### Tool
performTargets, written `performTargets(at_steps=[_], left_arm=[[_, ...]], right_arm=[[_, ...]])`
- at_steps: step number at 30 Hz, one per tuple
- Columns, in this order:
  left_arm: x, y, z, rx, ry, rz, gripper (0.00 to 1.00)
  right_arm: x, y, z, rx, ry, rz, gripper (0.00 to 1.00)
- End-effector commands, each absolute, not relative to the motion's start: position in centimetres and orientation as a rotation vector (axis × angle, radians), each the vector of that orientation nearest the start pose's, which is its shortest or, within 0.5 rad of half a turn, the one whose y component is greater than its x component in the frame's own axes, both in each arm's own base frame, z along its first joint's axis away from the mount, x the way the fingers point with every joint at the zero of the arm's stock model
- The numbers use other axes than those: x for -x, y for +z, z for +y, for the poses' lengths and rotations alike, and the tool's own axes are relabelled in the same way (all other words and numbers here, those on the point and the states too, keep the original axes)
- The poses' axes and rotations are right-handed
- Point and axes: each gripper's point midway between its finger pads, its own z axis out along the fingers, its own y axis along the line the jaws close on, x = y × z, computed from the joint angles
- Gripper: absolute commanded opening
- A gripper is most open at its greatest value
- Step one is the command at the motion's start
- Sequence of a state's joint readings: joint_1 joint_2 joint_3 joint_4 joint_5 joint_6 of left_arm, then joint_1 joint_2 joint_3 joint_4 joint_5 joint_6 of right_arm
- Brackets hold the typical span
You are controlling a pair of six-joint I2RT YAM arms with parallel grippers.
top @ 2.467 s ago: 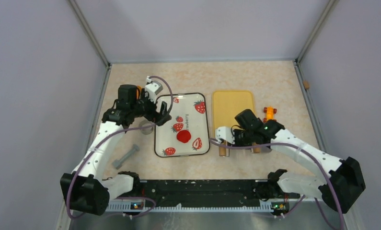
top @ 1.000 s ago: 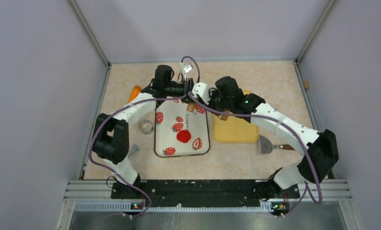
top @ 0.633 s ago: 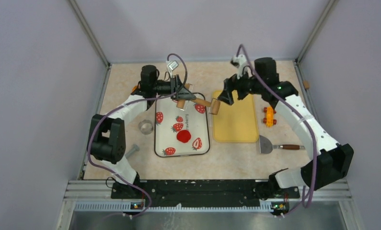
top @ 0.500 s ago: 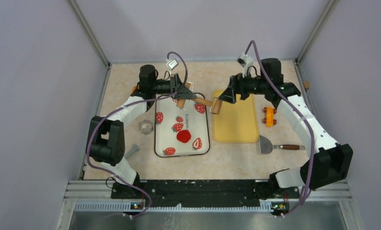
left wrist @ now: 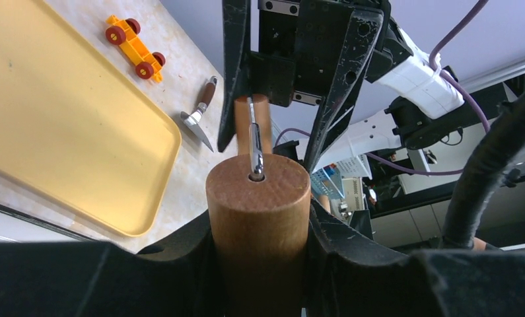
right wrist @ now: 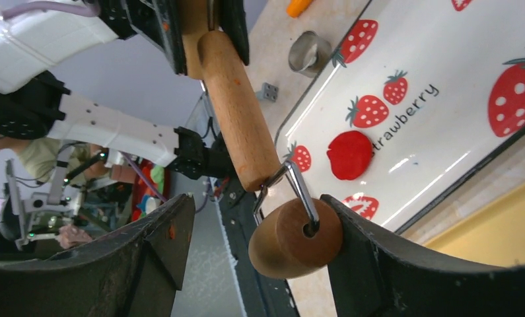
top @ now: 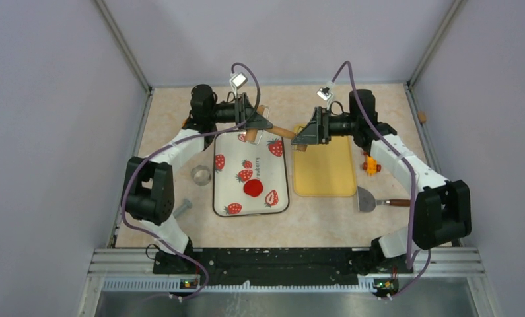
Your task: Roll out the dumpling wrappers from the dough
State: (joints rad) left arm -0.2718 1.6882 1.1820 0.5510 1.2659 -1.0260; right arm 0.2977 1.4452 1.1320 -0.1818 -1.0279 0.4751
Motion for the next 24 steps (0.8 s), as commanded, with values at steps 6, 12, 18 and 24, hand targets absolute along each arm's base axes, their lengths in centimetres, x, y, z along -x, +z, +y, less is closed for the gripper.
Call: performTargets(at_steps=[6,12,18,24], left_arm=[[-34.5,30.3,-28.4,-0.539,-1.871,1.812,0.00],[-34.5,29.1,-28.8,-0.565,-1.832,1.839,0.23],[-34.9,25.7,-26.2,-0.653,-1.513,1.931,0.64],[-34.0,23.2,-22.5,-1.048,-0.936,1.908,0.72]], right_arm=[[-29.3,28.5,26.3,0.551,1.613,1.969,0.51],[-30.1,27.3,25.4,0.501,1.533,2.018,0.00],[-30.9,24.7,22.0,0.533,1.311,2.130,0.00],[-28.8,22.7,20.6,0.674,1.241,2.218,0.00]])
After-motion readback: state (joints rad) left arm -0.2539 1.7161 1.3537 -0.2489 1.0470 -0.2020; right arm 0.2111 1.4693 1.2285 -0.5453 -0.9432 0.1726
